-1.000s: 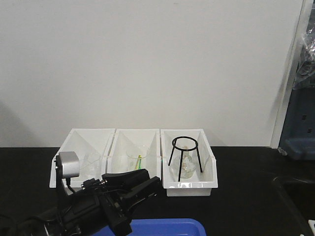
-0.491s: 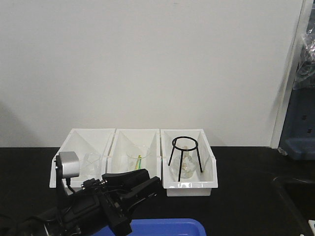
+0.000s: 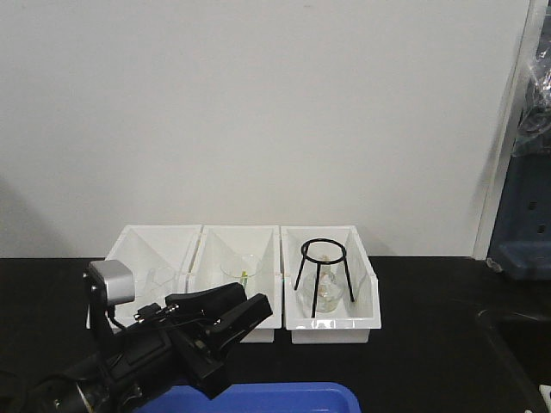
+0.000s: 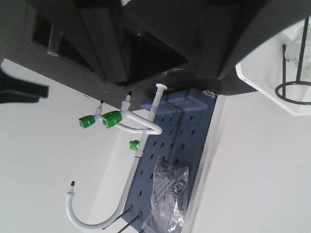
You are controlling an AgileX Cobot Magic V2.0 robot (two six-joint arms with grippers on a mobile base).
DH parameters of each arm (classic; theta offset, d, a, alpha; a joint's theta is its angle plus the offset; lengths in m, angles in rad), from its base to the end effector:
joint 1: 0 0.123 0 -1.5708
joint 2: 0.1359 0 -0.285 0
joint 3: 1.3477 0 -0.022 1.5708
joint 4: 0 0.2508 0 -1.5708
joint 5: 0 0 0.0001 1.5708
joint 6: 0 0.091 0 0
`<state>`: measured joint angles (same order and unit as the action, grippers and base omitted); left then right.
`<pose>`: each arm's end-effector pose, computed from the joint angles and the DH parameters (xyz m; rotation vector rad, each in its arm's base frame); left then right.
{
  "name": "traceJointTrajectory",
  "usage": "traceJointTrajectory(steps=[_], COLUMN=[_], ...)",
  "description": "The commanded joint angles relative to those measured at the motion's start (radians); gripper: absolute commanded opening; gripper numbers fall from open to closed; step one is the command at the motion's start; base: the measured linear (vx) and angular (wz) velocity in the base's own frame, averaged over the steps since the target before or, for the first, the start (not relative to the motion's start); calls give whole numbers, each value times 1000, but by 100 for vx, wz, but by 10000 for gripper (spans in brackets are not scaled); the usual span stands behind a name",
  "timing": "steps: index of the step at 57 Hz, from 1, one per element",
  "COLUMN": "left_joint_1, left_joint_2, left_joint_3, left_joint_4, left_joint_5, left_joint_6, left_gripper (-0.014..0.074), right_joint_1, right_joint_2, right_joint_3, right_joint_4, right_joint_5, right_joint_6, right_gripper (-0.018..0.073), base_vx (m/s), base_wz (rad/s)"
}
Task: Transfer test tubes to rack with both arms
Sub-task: 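Lower the tube into a rack hole and open the right gripper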
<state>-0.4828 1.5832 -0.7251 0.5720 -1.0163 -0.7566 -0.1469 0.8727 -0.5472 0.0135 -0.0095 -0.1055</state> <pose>0.2614 -0.1843 0.2591 0.4577 1.4455 -1.0767 0.1836 -0.0272 0.3056 0.0496 1.8022 -0.1707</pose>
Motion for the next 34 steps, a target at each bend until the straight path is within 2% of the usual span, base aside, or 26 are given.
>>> traceJointTrajectory(steps=[1, 8, 13, 17, 22, 26, 29, 34], left_joint_1=[-1, -1, -1, -1, -1, -1, -1, -1], left_joint_2=[-49, -129, -236, -351, -493, -604, -670, -791], left_joint_3=[-29, -29, -29, -29, -29, -23, 2, 80], left_joint_4=[-92, -185, -229, -265, -312, -325, -325, -324], left_joint_5=[-68, -11, 137, 311, 515, 667, 726, 749], left_joint_6=[32, 137, 306, 401, 444, 444, 444, 444], left_gripper=[441, 441, 441, 441, 441, 441, 440, 427], right_joint_1=[-5, -3, -3, -3, -3, -3, -3, -3], right_joint_2=[-89, -206, -289, -347, -403, -429, -437, -436], right_joint_3=[-124, -159, -156, -156, -156, -156, -156, -156], right_joint_4=[-14, -14, -14, -14, -14, -14, -14, -14], right_joint_5=[48, 158, 269, 352, 393, 393, 393, 397], right_joint_6=[-21, -46, -62, -80, -97, -98, -98, -96], right_gripper=[483, 483, 483, 483, 483, 483, 483, 481], base_vx=[0, 0, 0, 0, 0, 0, 0, 0], base_wz=[0, 0, 0, 0, 0, 0, 0, 0])
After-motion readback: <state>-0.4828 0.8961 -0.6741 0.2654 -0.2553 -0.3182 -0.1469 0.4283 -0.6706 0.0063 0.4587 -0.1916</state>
